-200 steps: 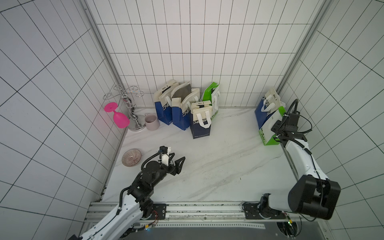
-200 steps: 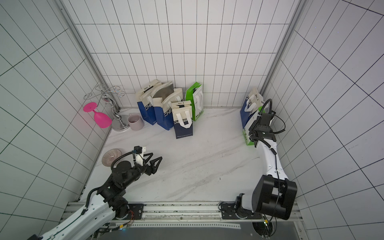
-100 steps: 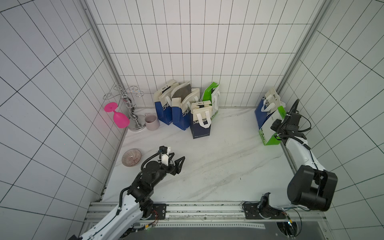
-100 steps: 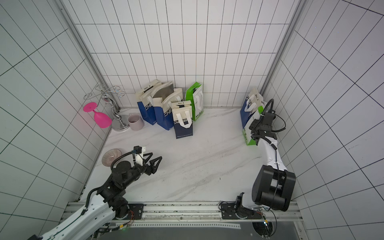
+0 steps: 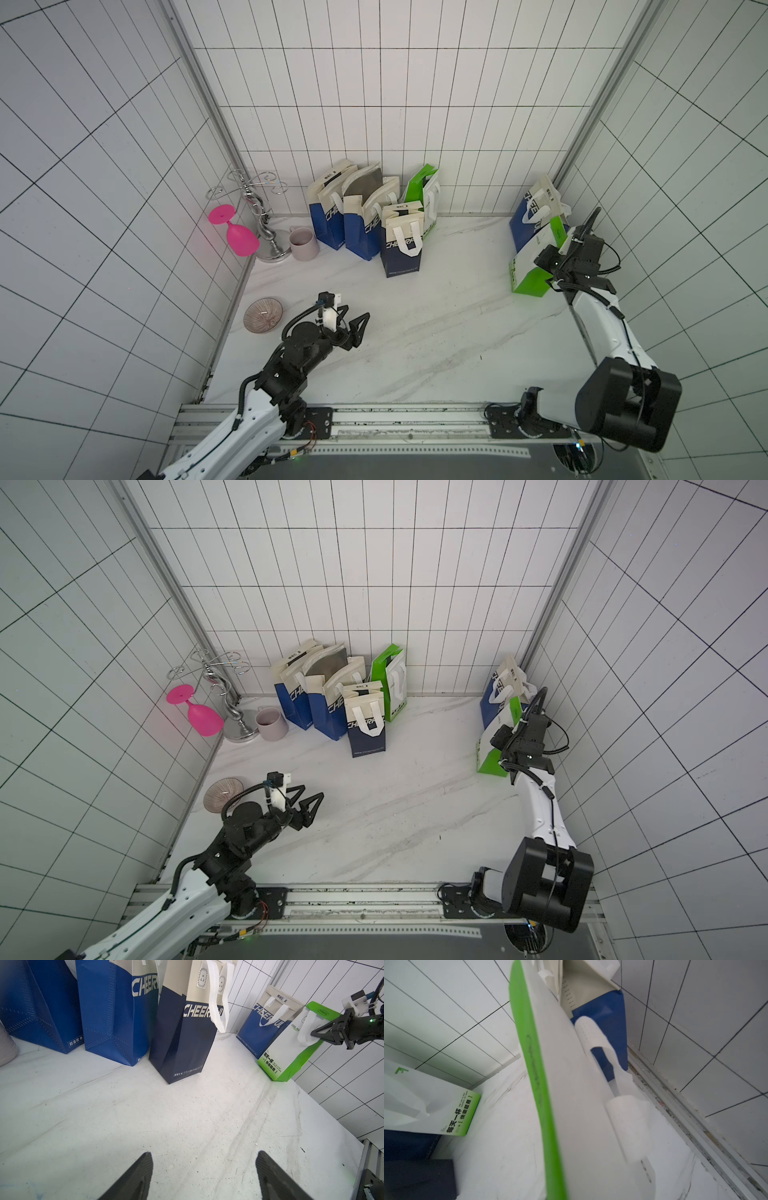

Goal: Open the takeout bag
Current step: Move the takeout bag to the center of the board.

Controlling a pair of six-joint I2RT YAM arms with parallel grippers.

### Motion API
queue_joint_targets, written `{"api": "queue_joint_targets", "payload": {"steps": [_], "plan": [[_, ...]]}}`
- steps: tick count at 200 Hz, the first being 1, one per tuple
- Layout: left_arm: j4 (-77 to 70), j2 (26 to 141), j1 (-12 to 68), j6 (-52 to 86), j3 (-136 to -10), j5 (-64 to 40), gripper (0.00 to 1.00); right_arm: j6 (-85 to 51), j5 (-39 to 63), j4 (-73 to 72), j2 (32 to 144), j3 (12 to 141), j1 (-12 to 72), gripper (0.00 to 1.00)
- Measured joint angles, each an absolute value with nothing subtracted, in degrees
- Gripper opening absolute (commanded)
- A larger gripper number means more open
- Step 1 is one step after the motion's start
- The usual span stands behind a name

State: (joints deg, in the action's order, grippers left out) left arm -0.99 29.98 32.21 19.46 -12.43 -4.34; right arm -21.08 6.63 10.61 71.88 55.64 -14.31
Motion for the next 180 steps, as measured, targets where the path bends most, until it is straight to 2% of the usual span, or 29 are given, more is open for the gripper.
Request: {"api": "queue_joint_targets", "payload": {"steps": [56,96,149,180], "plan": [[-0.32,25.3,32.21,19.51,-12.14,-4.54,0.8,-22.11,9.96,13.1,60.36,47.81,1.26,0.0],[-2.13,25.61,32.21,19.53,-11.9,-6.74,0.8,-22.26,17.32,13.98,55.99,46.17,14.46,0.0],[-7.84,29.76,32.34,20.6,-11.11,-15.49,0.8,-18.79,23.86,17.41,53.54,43.18,29.91,0.0],[-13.04,32.38,34.85,21.67,-9.72,-21.5,0.81,-16.51,25.87,18.63,50.02,41.15,33.91,0.0]]}}
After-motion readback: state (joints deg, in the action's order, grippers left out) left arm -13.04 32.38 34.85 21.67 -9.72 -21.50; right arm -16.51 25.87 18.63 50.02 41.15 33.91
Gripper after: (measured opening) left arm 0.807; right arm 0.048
